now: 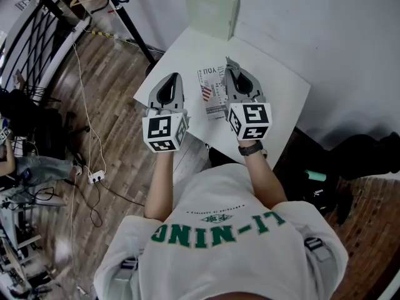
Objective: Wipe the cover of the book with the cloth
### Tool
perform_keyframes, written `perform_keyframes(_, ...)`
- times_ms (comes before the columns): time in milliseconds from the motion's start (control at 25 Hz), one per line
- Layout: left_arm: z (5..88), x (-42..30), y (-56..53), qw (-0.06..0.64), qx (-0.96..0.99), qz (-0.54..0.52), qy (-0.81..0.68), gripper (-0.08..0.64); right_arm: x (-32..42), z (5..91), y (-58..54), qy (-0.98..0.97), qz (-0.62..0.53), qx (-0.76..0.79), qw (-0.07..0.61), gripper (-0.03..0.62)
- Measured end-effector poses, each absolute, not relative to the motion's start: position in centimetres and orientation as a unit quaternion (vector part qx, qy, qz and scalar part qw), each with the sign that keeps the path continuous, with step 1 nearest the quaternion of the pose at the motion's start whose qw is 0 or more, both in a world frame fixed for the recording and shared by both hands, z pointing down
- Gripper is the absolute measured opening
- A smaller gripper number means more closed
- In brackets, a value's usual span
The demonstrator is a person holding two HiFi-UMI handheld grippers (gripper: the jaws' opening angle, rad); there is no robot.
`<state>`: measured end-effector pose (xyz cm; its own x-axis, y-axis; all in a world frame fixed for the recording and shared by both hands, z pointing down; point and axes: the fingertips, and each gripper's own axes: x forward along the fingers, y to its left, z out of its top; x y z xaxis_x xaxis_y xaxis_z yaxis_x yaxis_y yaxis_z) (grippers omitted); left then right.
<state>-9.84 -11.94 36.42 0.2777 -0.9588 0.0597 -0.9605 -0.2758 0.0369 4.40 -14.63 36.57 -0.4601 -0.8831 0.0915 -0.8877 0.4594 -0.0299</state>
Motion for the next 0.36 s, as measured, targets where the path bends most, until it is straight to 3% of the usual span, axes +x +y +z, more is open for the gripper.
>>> perform_keyframes(360,38.8,-9.1,-9.6,0.062,0.804,0.02,-0.59,0.015,4.0,39.3,-11.5,-0.857,0.05,0.508,0.074,0.035)
